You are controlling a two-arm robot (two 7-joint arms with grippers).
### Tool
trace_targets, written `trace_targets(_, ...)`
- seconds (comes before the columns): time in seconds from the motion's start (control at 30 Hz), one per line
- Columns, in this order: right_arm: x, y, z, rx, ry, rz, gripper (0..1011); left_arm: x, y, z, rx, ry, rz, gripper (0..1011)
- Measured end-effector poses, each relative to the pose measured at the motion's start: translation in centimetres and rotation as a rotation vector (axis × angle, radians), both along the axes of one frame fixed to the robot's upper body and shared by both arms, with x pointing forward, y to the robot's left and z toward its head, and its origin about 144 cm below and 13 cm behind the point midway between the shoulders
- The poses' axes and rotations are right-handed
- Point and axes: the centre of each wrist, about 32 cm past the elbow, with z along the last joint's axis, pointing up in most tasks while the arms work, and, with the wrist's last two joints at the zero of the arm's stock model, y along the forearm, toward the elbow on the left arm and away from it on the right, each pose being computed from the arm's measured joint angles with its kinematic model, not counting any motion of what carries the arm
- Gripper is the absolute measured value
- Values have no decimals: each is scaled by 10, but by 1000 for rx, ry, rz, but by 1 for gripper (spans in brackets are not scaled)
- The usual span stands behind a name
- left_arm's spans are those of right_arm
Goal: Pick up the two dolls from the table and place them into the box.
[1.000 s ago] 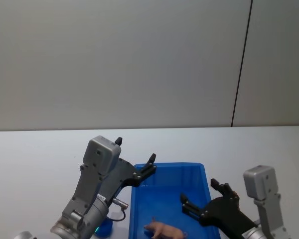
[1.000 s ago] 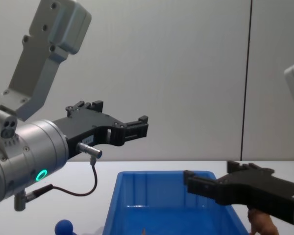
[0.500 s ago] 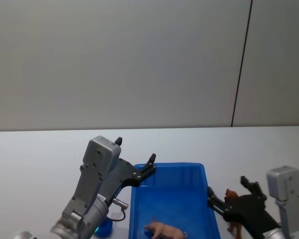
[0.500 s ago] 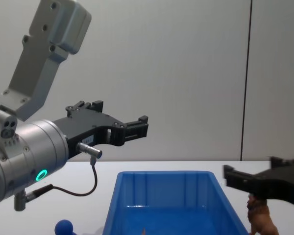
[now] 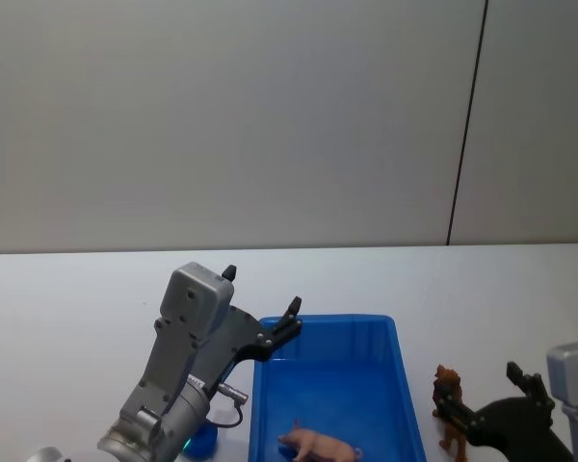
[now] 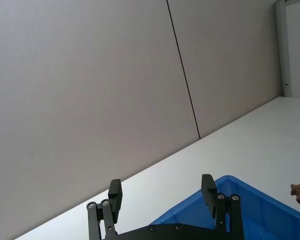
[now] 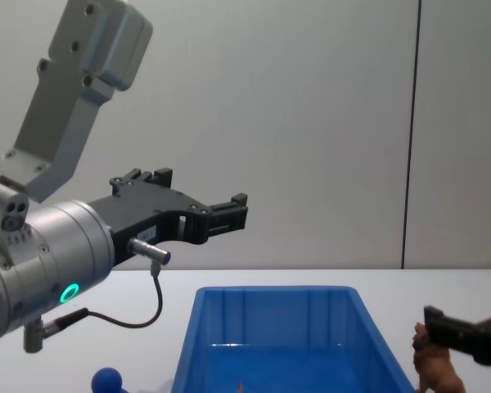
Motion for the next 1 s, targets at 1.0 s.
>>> trace_targets(1.0,4,7,-41,4,133,30,628,0,0,0,0,0,0,1001)
